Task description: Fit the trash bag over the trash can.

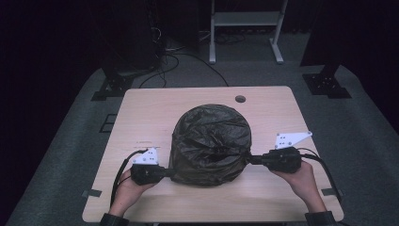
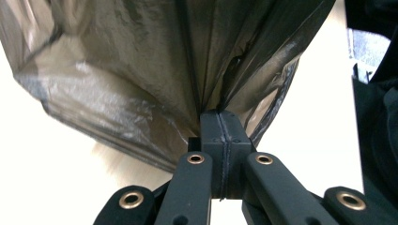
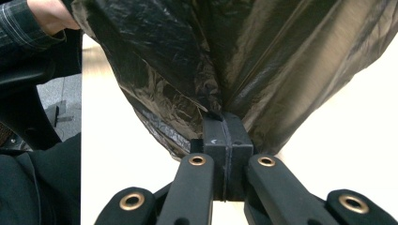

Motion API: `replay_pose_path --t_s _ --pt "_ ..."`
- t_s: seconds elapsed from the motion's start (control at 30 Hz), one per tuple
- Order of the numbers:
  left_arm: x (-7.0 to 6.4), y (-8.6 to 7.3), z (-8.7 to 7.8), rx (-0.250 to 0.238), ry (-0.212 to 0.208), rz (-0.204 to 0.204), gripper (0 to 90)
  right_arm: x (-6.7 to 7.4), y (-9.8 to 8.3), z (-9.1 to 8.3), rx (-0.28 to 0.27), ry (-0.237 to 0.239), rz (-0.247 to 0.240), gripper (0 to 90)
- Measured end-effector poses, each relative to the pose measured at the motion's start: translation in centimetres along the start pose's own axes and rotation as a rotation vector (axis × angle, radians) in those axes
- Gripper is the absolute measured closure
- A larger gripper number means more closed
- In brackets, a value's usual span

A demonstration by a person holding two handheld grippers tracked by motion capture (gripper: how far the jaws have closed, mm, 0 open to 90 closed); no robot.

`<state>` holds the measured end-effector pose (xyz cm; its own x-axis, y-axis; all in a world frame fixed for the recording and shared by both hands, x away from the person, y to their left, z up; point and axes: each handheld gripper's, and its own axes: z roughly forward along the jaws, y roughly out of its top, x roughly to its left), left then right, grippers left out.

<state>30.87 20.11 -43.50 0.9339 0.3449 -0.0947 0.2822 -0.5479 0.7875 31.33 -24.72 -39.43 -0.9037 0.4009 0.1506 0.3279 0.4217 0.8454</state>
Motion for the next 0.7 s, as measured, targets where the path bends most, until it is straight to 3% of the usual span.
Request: replay_pose_path --t_s 0.03,0.13,0.2,0.4,0.7 --pt "0.0 -0.1 0.1 0.02 0.006 0.0 89.7 0.0 0.0 0.1 0.009 -0.005 0.002 90.0" --pt "0.0 -0.1 0.0 0.005 -0.001 0.0 88.1 0.0 -0.1 0.2 0.015 -0.009 -0.001 89.8" --pt "0.0 0.1 -0.5 -0.03 -0.014 0.001 81.5 0.0 0.0 0.1 0.001 -0.015 0.004 75.2" --pt "-0.2 0.9 -3.0 -0.157 -0.05 -0.011 67.3 -0.1 0.5 -1.1 -0.069 -0.031 0.022 58.0" --pt "-0.6 2.4 -5.6 -0.233 -0.061 0.007 50.5 -0.2 2.6 -3.1 -0.138 -0.057 0.014 33.2"
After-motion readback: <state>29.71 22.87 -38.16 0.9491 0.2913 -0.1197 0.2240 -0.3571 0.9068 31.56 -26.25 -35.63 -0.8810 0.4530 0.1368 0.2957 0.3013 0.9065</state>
